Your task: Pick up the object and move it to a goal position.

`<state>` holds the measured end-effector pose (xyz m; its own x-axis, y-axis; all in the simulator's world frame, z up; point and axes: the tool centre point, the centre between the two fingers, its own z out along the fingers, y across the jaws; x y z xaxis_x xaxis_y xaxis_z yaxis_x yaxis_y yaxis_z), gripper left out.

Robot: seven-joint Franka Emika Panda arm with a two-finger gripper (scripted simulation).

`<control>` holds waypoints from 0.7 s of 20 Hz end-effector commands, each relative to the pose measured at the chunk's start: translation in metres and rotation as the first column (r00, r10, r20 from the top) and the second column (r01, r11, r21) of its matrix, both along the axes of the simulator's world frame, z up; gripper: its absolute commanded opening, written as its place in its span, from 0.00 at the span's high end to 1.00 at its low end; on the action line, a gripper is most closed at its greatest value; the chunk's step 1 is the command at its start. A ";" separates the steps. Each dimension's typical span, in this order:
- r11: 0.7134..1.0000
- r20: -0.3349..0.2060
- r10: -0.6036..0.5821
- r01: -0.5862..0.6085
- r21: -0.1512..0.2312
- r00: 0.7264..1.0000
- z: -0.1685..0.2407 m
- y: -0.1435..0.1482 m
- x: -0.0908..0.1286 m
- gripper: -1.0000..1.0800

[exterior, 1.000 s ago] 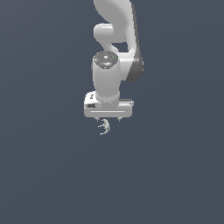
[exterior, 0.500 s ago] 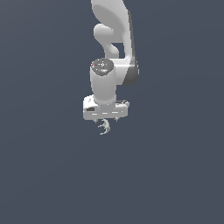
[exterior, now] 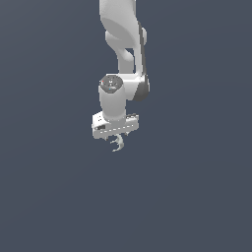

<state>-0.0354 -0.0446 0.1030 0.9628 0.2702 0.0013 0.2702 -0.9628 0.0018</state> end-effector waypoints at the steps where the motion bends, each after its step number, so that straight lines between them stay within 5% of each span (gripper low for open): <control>1: 1.000 0.000 0.030 -0.030 0.000 1.000 -0.006 -0.002 -0.004 0.04; 14: 0.998 -0.002 0.056 -0.056 0.001 0.998 -0.021 -0.005 -0.008 0.04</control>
<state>-0.0431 -0.0492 0.0863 0.9461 0.3239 0.0004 0.3239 -0.9461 0.0003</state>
